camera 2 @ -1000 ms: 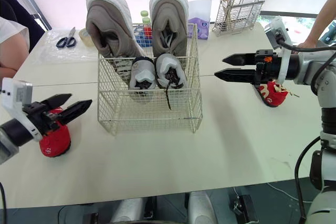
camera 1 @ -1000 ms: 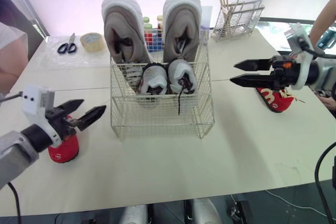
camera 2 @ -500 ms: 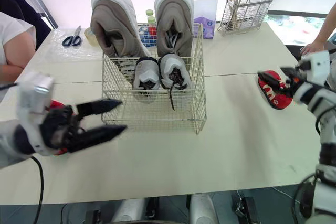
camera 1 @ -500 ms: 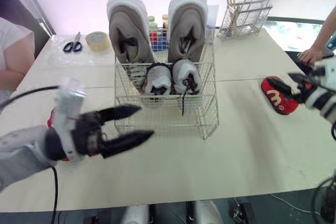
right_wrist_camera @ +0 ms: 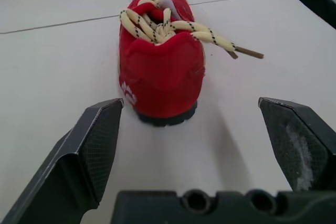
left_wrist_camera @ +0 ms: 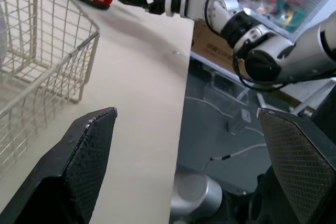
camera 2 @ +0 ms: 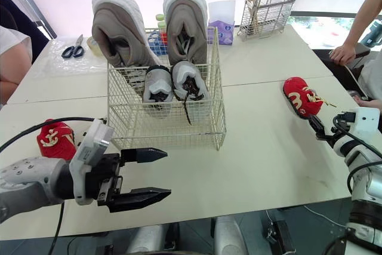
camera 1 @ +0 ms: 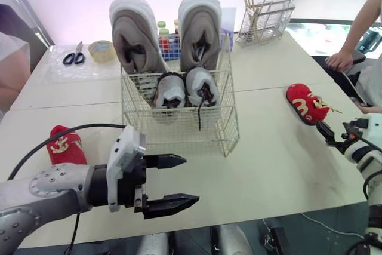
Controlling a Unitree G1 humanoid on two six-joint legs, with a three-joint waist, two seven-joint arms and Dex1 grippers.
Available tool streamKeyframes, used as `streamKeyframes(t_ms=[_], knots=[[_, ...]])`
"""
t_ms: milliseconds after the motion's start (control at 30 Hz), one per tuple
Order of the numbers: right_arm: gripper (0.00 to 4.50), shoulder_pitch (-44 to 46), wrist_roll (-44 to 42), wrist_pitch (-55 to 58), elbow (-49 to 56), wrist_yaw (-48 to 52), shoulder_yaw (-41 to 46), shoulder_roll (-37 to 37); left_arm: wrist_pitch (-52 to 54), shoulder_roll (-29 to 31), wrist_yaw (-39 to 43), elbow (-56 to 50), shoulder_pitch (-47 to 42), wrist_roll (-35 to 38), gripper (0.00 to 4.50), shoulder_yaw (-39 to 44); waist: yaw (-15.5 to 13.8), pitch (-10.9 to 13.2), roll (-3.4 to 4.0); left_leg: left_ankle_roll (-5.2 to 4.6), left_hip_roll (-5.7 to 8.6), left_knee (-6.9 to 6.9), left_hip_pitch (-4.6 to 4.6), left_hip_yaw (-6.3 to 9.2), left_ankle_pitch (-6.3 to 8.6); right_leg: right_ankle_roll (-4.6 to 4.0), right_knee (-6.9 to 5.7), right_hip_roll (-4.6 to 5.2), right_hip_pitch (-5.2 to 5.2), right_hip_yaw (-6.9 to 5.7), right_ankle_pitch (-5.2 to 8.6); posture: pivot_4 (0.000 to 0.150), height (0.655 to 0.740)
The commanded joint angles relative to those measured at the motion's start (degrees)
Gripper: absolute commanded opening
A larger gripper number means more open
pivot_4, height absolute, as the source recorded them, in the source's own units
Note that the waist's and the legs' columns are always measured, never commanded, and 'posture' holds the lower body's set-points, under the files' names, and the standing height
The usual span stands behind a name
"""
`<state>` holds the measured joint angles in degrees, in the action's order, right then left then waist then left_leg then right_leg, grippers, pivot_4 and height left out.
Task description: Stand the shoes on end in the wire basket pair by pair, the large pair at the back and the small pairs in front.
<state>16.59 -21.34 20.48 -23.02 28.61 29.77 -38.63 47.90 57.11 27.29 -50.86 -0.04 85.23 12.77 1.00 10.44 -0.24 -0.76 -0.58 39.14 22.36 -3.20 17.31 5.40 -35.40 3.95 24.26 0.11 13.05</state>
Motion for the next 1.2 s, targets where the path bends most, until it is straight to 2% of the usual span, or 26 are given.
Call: streamKeyframes(t_ms=[33, 200, 367, 500, 600, 633, 700, 767, 867, 967, 1000, 1100, 1167, 1200], knots=[[4.5, 5.08, 0.92, -5.48, -8.48, 1.4, -1.1, 0.13, -1.44, 0.72, -0.13, -1.83, 1.1, 0.57, 4.43, 1.49, 0.01, 0.0, 0.0, 0.0, -0.01, 0.0, 0.0, 0.0, 0.0, 0.0, 0.0, -0.02, 0.0, 0.01, 0.0, 0.15, 0.74], [4.5, 9.49, 2.27, -10.51, -16.35, 3.23, -3.58, -0.26, -1.5, 1.91, -0.81, -2.02, 3.13, -0.24, 4.43, 2.52, -0.16, 0.0, 0.01, 0.0, -0.1, 0.0, 0.0, 0.0, 0.0, -0.01, 0.0, -0.1, 0.01, 0.05, 0.0, 0.15, 0.74], [4.5, 17.3, 4.57, -17.97, -31.18, 2.65, -4.98, -0.91, -1.87, 1.59, -1.42, -1.51, 3.25, -1.47, 4.43, 1.38, 0.03, 0.0, 0.01, 0.01, -0.1, 0.01, -0.01, -0.02, 0.0, -0.02, 0.0, -0.11, 0.0, 0.07, -0.01, 0.15, 0.74], [4.5, 21.12, 5.8, -21.54, -38.28, 2.66, -5.95, -1.01, -1.75, 1.89, -1.78, -0.84, 2.77, -2.24, 4.43, 1.01, 0.05, 0.0, 0.01, 0.02, -0.12, 0.0, -0.01, -0.02, -0.01, -0.02, 0.01, -0.14, 0.01, 0.09, -0.01, 0.15, 0.74], [3.66, 22.29, 6.39, -23.27, -40.82, 2.88, -6.58, -1.02, -1.6, 2.02, -2.01, -0.59, 2.85, -2.81, 4.5, 1.21, -0.01, 0.0, 0.01, 0.03, -0.13, 0.0, 0.0, -0.03, -0.02, -0.02, 0.01, -0.13, 0.01, 0.09, -0.01, 0.15, 0.74], [3.16, 22.52, 6.47, -23.7, -41.33, 2.95, -6.71, -1.05, -1.63, 2.02, -2.03, -0.54, 2.91, -2.78, 4.5, 1.35, 0.0, 0.0, 0.01, 0.03, -0.13, 0.0, 0.0, -0.02, -0.02, -0.02, 0.02, -0.13, 0.0, 0.09, -0.01, 0.15, 0.74], [2.27, 22.99, 6.55, -24.21, -42.02, 2.96, -6.78, -1.11, -1.77, 1.95, -2.19, -0.37, 2.7, -2.45, 4.5, 1.49, 0.07, 0.0, 0.01, 0.04, -0.13, 0.0, -0.01, -0.03, -0.02, -0.02, 0.01, -0.13, 0.0, 0.1, -0.01, 0.15, 0.74], [1.94, 23.37, 6.57, -24.45, -42.16, 2.86, -6.61, -1.49, -1.93, 1.77, -2.47, -0.12, 2.11, -2.29, 4.5, 1.31, 0.09, 0.0, 0.01, 0.04, -0.14, 0.0, -0.01, -0.03, -0.02, -0.03, 0.01, -0.13, 0.0, 0.1, -0.01, 0.15, 0.74], [1.92, 24.97, 6.76, -25.42, -40.38, 4.42, -6.75, -4.05, -2.24, 1.42, -2.49, 1.13, 0.97, -1.61, 4.5, 1.71, 0.01, 0.01, 0.03, 0.05, -0.14, 0.0, -0.01, -0.03, -0.02, -0.03, 0.01, -0.13, 0.0, 0.1, -0.02, 0.15, 0.74], [1.92, 31.07, 9.39, -26.89, -35.07, 14.82, -11.18, -11.01, -2.69, 1.49, -2.03, 4.38, -0.95, 1.94, 4.5, 3.93, -0.01, 0.25, 0.53, 0.05, -0.09, 0.01, 0.01, -0.11, -0.03, -0.02, 0.0, -0.09, 0.05, 0.17, -0.02, 0.15, 0.74], [1.92, 34.01, 10.34, -26.87, -33.8, 18.53, -13.04, -13.23, -2.66, 1.62, -1.58, 5.73, -1.84, 2.99, 4.5, 4.54, 0.03, 0.27, 0.67, 0.05, -0.06, 0.01, 0.03, -0.21, -0.02, -0.02, -0.05, -0.07, 0.16, 0.28, -0.02, 0.15, 0.74], [1.92, 50.65, 10.82, -28.55, -30.37, 27.7, -16.32, -18.99, -1.92, 2.14, 1.58, 11.77, -5.33, 5.99, 4.5, 6.83, 0.86, 0.47, 1.09, 0.04, -0.08, -0.03, 0.02, -0.53, -0.02, 0.01, -0.16, -0.16, 0.4, 0.6, -0.03, 0.15, 0.74], [1.92, 58.71, 8.94, -23.75, -27.83, 33.94, -17.55, -20.21, -1.21, 2.21, 3.25, 15.5, -7.25, 5.87, 4.5, 7.58, 1.17, 0.45, 1.0, 0.04, -0.14, -0.22, 0.03, -0.63, -0.02, 0.02, -0.26, -0.37, 0.62, 0.67, -0.02, 0.15, 0.74], [1.92, 61.3, 6.5, -18.03, -24.43, 38.16, -18.07, -20.37, -0.67, 2.44, 3.44, 17.19, -8.26, 5.92, 4.5, 7.67, 1.18, 0.36, 0.7, 0.04, -0.19, -0.28, 0.02, -0.58, -0.02, 0.03, -0.26, -0.45, 0.61, 0.62, -0.03, 0.15, 0.74]])
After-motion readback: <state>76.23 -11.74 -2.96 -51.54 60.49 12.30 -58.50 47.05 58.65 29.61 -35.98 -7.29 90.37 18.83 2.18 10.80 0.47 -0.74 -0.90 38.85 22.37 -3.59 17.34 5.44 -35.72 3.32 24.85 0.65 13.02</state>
